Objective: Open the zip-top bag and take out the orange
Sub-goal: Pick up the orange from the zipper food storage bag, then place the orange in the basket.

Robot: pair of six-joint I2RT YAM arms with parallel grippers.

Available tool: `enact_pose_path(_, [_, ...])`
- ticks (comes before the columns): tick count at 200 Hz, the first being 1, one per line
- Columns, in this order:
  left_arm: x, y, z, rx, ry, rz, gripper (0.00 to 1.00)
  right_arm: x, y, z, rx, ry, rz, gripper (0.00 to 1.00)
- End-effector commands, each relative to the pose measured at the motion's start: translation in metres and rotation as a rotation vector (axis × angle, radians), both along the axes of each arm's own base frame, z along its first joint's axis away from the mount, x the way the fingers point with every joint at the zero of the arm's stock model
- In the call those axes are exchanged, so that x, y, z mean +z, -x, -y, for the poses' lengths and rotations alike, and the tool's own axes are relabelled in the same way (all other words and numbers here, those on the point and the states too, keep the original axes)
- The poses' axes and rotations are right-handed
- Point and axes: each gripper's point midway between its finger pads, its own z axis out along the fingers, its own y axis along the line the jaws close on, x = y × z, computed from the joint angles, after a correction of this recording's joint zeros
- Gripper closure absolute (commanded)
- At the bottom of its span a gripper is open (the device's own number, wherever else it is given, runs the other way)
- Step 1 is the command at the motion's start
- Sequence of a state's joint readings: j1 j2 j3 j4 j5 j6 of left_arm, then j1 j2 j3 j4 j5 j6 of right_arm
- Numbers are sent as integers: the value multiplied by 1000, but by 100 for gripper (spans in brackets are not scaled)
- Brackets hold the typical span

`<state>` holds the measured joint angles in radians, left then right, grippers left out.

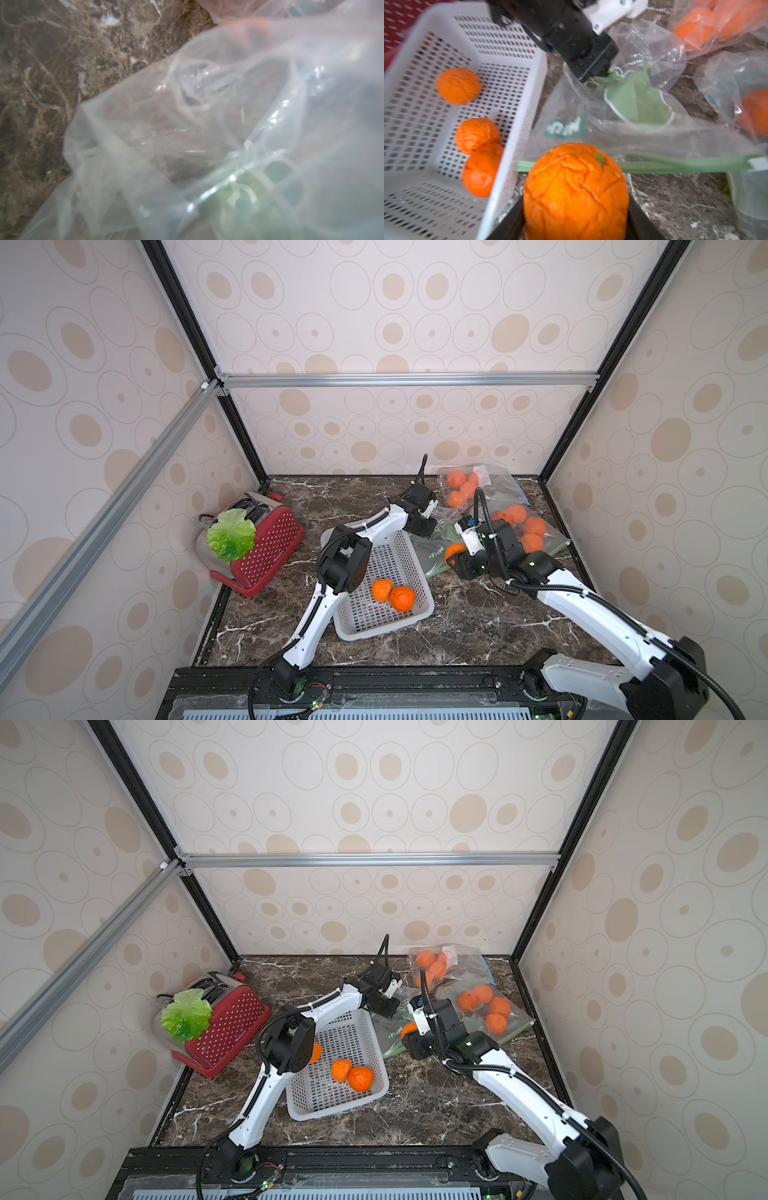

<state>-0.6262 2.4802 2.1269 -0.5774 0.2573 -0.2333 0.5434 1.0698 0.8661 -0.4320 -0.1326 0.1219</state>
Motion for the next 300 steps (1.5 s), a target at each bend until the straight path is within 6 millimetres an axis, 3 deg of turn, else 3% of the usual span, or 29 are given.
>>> enact_pose_path(1, [10,-15,-2,43,0,32,100,35,27,-36,212,-246,80,49])
enact_pose_path(22, [15,-20,-1,57,4,47,100,45,29,-64,303,-401,97,50])
enact_pose_path(55, [24,-25,-5,90,11,65,100,18,18,-120,367,-262,115,53])
enact_pose_path(78, [30,-27,-6,94,25,69,100,3,-9,-142,297,-280,125,47])
enact_pose_path(107, [34,-27,-10,97,33,72,82,-18,-31,-153,243,-211,151,31])
enact_pose_path(120, [35,-26,-10,92,38,77,68,-20,-36,-155,236,-213,161,23])
enact_pose_path(160, [49,-24,-7,68,70,100,48,-25,-40,-149,215,-179,187,13])
enact_pose_path(197, [72,-22,-7,48,86,137,35,1,-21,-138,280,-212,298,13])
enact_pose_path(211, [86,-24,-11,62,82,175,3,10,-14,-130,294,-205,345,13])
enact_pose_path(214, [89,-25,-13,66,81,184,1,11,-13,-128,295,-201,354,13])
enact_pose_path(264, [153,-23,-33,84,63,327,1,41,-13,-85,192,-236,498,12])
enact_pose_path(300, [207,-23,-58,164,31,466,1,35,-29,-53,69,-188,468,12])
